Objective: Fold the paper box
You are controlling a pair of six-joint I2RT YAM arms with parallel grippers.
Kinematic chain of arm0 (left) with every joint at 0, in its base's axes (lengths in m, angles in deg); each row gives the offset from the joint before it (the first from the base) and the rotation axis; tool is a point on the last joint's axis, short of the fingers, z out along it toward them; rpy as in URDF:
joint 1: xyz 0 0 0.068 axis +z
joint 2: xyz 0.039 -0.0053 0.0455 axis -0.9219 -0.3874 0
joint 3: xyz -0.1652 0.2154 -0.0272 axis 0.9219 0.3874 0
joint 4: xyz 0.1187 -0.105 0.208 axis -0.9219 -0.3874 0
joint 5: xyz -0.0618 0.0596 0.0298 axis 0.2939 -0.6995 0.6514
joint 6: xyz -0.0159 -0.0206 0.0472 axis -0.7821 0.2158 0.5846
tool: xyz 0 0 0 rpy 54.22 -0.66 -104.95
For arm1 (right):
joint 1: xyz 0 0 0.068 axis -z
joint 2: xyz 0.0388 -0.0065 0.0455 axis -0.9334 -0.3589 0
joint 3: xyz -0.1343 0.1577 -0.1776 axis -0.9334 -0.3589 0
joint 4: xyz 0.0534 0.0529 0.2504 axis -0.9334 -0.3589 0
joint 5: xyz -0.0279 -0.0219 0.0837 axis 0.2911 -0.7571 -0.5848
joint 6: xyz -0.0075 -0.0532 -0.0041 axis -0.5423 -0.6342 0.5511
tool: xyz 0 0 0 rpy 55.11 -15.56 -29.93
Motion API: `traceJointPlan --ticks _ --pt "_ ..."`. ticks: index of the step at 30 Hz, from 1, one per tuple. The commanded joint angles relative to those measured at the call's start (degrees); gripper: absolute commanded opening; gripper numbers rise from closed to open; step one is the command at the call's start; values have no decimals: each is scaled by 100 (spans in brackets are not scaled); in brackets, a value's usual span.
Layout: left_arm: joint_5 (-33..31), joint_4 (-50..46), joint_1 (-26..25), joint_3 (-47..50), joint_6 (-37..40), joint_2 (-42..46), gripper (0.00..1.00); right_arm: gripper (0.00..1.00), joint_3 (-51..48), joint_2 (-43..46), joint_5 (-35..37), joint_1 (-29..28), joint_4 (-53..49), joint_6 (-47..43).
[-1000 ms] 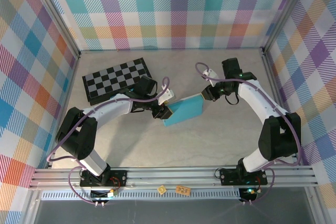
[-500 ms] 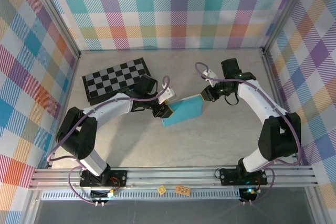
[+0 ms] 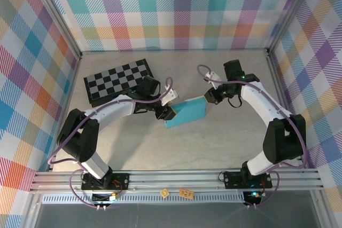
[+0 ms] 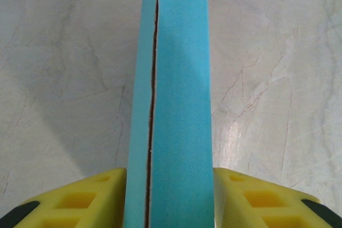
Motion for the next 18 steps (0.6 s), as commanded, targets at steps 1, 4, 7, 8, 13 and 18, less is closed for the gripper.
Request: traceJointPlan --ticks 1,4,7,8,13,18 --pt "61 11 68 -135 28 -33 44 15 -70 25 145 -44 -37 89" --pt "44 18 68 -142 19 -32 44 10 -15 3 173 -65 -73 125" --pt "28 23 68 -158 15 -39 44 4 70 3 183 -86 -111 171" --pt "31 23 69 -166 4 -49 44 2 100 7 175 -90 -141 201" --pt "-22 48 68 -177 -51 -50 44 0 218 11 183 -151 -305 365" --pt "-105 101 54 -179 -128 -46 44 0 361 -18 230 -202 -547 782"
